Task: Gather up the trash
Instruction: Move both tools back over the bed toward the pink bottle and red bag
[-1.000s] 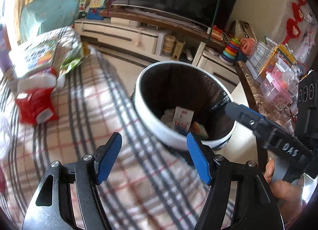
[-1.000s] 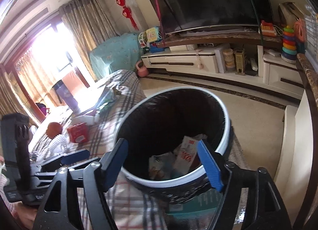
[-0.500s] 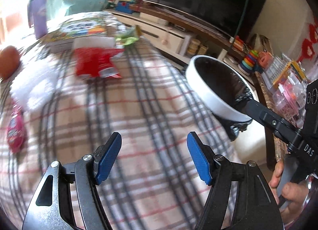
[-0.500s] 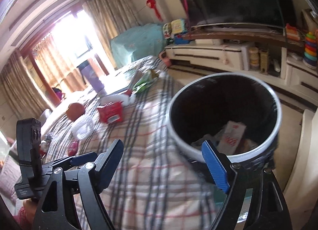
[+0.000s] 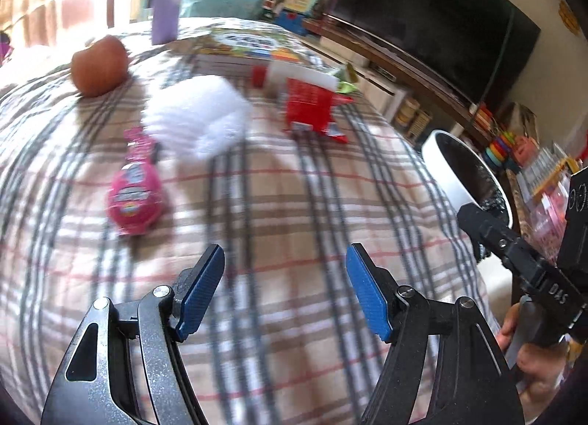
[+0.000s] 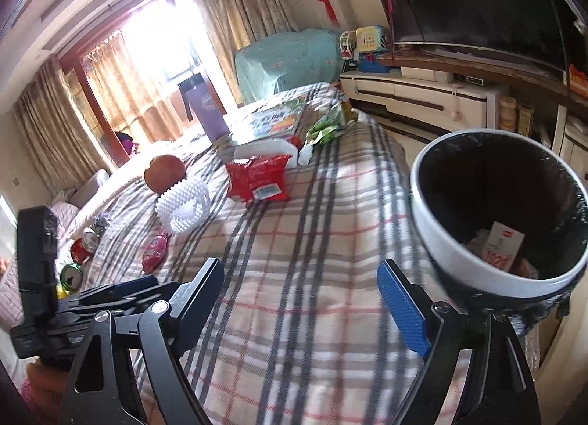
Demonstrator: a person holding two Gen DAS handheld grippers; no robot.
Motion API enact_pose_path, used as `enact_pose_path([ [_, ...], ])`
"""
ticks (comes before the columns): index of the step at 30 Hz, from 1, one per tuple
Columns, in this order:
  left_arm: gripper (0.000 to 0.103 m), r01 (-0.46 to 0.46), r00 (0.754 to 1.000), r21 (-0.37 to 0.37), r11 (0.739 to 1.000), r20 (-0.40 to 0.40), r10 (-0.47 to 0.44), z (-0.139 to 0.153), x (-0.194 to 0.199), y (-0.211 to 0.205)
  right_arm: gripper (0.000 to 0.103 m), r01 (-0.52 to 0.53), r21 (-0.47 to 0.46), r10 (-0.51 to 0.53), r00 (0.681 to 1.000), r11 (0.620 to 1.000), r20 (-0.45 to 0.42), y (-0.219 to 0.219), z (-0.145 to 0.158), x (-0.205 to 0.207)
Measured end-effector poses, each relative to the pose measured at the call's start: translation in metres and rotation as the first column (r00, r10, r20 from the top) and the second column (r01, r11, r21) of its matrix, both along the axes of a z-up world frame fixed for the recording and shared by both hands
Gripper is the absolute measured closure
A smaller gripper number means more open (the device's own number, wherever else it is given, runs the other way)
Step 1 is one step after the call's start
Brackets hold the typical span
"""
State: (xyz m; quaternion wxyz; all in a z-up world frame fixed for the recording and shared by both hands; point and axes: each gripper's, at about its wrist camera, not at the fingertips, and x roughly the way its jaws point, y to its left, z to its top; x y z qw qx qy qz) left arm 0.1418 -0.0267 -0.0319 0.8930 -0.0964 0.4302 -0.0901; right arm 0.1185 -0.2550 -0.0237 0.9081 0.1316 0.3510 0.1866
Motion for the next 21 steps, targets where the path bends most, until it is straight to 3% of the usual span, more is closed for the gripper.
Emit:
enact_pose_path([
  [6,0.033,-0.062,0.998,-0.007,0.998,-0.004,0.062,-0.003,-0.005,0.027,0.014,-0.031,-0.037,0.031,1.0,0.999,-0.006,0.021,-0.007,0.006],
  [21,0.032,-0.153,0.988,-0.009,0.988,-0.019,0.153,-0.013,-0.002,0.066,0.014,-0.062,-0.013,0.062,0.997,0.998,-0.047,0.047,-0.008,0.031],
])
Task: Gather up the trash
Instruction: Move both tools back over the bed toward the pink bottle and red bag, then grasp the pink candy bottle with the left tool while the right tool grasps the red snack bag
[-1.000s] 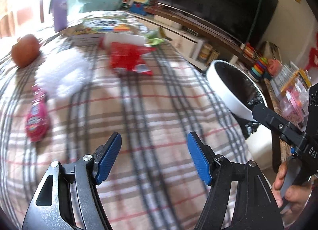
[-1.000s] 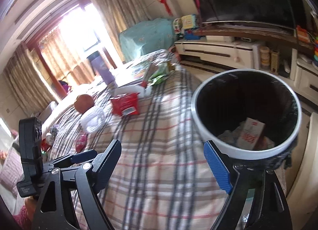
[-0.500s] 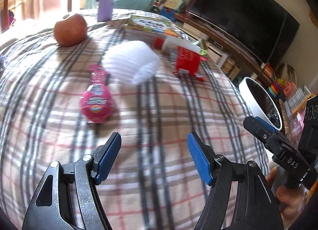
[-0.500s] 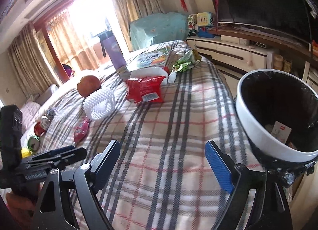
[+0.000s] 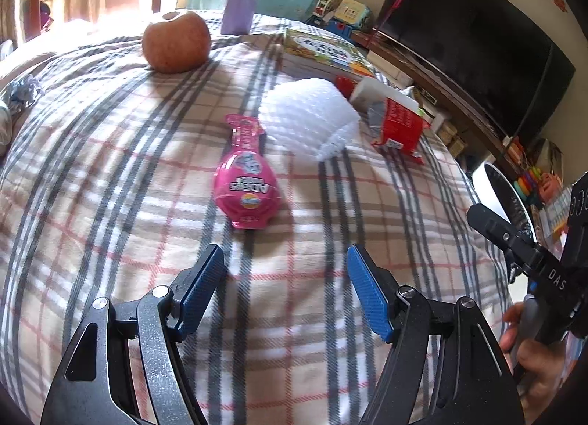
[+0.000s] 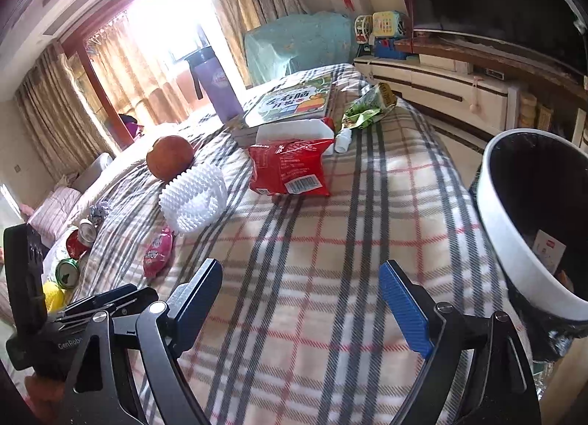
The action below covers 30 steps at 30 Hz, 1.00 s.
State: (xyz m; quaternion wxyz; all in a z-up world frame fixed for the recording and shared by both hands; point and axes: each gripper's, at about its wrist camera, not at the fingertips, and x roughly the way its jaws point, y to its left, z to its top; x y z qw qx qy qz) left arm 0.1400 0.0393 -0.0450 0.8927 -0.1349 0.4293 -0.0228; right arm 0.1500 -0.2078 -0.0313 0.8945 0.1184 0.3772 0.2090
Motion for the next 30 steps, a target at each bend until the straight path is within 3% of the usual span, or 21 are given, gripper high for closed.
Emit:
enact_pose_path([
  [21,0.032,-0.019,1.0,0.041,0.999,-0.01,0.02,-0.007,0.046,0.014,0.018,-0.04,-0.005,0.04,0.999,0.999,0.005,0.035,-0.007,0.063],
  [25,0.032,-0.007,1.0,0.075,0.997,-0.008,0.007,-0.008,0.054,0.01,0.029,-0.039,-0.016,0.039,0.999,0.999,0.009,0.044,-0.008,0.077],
  [27,0.033,0.003,1.0,0.096,0.995,-0.009,-0.002,-0.009,0.057,0.007,0.043,-0.04,-0.023,0.04,0.999,0.999,-0.003,0.048,-0.011,0.082],
  [29,0.046,0.016,1.0,0.122,0.992,-0.007,-0.015,-0.009,0.057,0.003,0.07,-0.043,-0.021,0.043,0.999,0.999,-0.019,0.047,-0.015,0.085],
  [30,0.051,0.021,1.0,0.126,0.992,-0.005,-0.021,-0.01,0.056,0.002,0.073,-0.051,-0.011,0.05,0.999,0.999,-0.019,0.046,-0.015,0.083],
])
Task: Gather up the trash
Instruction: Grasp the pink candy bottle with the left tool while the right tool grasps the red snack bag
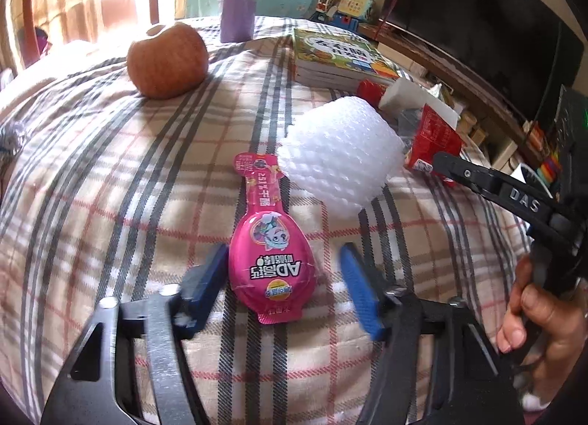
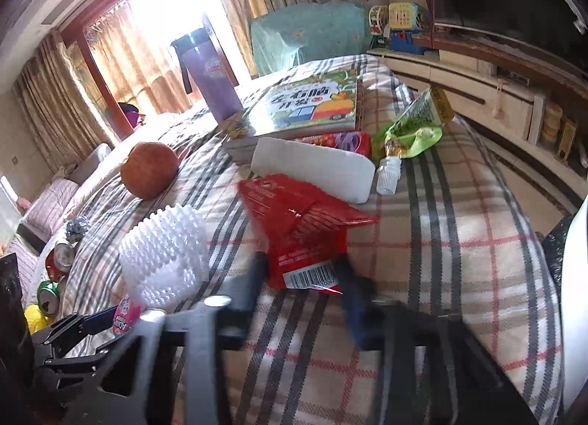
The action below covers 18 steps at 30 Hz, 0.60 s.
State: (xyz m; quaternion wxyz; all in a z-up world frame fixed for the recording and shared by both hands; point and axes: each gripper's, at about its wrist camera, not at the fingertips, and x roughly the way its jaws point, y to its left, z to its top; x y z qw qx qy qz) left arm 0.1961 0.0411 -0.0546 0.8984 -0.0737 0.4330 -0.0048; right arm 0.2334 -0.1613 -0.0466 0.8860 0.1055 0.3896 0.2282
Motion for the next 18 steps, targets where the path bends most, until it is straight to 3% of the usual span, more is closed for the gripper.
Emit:
enact_pose_path([
  [1,0.056,0.007,1.0,0.003,1.0,0.003,-0.007,0.0,-0.001,-0.001,0.078,-0.004,0.002,0.004,1.0,1.0,0.006,-0.001,0.001,-0.002],
  [5,0.057,0.018,1.0,-0.011,1.0,0.011,-0.018,0.001,-0.006,-0.001,0.095,-0.023,-0.031,0.024,0.999,0.999,0.037,0.0,0.005,-0.019],
  [18,0.057,0.109,0.994,-0.111,0.988,0.016,-0.108,0.011,-0.044,-0.033,0.097,-0.017,0.023,0.016,1.0,1.0,0.023,-0.036,0.01,-0.072],
])
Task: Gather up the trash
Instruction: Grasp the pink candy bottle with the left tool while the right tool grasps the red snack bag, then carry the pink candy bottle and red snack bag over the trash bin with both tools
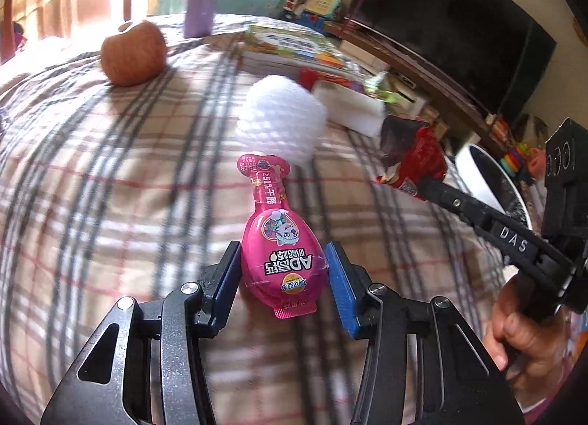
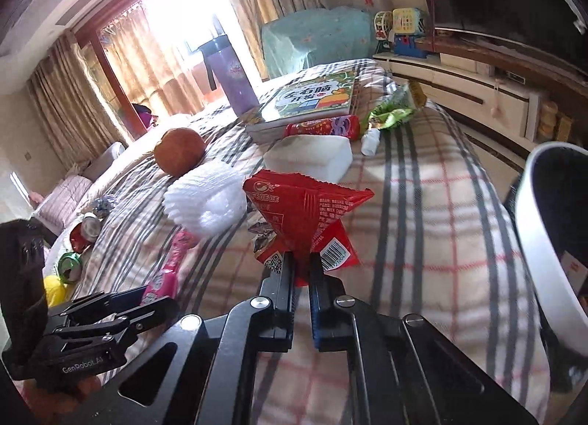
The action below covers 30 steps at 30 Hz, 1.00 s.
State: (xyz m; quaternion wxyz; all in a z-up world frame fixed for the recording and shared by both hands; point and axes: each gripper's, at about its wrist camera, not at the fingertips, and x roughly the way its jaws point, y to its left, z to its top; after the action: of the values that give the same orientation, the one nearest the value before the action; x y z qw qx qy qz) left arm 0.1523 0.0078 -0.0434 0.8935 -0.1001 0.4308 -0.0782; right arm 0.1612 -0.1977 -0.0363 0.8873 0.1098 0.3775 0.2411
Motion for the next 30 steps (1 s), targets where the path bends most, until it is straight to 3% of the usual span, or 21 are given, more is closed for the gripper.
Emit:
enact_pose_path([
  [10,0.057,0.118,0.993,-0.004,0.993,0.03,-0.118,0.016,-0.008,-0.046,0.097,0.056,0.031,-0.057,0.998,0.998,0.011,-0.035,0.008,-0.03],
  [30,0.057,0.239,0.968,0.035,0.97,0.066,-0.241,0.039,-0.008,-0.112,0.097,0.187,0.072,-0.191,0.981,0.98,0.042,-0.108,0.025,-0.064],
])
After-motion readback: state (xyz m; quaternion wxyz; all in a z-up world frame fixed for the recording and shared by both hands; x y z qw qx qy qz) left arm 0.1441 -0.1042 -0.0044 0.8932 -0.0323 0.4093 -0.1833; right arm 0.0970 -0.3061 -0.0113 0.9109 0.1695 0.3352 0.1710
